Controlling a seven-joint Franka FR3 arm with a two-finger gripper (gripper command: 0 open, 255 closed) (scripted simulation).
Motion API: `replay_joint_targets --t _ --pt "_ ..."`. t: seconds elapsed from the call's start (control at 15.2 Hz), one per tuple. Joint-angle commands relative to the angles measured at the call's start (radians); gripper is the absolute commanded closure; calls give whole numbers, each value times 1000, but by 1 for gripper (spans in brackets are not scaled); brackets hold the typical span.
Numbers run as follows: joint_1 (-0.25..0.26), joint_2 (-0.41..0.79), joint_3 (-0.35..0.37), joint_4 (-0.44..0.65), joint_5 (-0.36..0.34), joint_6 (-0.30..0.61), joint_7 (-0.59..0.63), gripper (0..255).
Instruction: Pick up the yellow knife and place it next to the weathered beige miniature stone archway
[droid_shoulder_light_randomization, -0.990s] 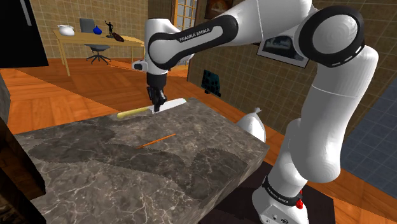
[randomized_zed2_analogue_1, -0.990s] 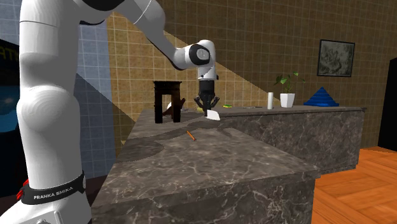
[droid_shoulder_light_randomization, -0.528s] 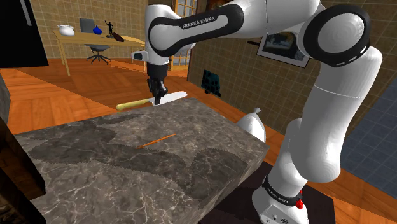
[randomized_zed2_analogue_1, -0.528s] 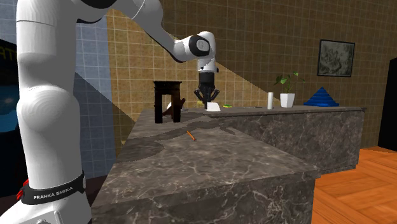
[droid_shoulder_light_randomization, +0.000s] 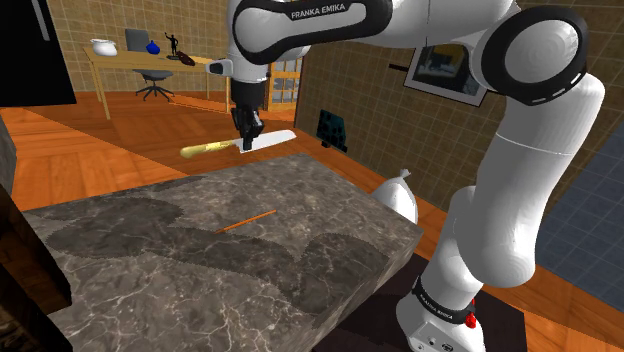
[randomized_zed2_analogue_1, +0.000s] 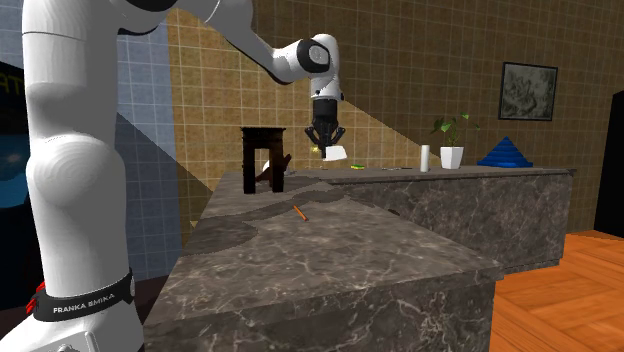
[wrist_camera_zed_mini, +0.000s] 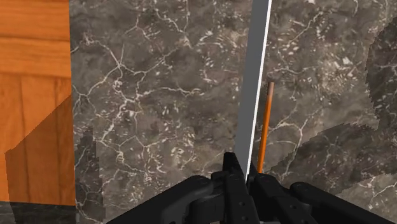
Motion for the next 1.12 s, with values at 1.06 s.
replay_joint_targets --t 1.06 --pt "0 12 0 261 1 -249 -4 255"
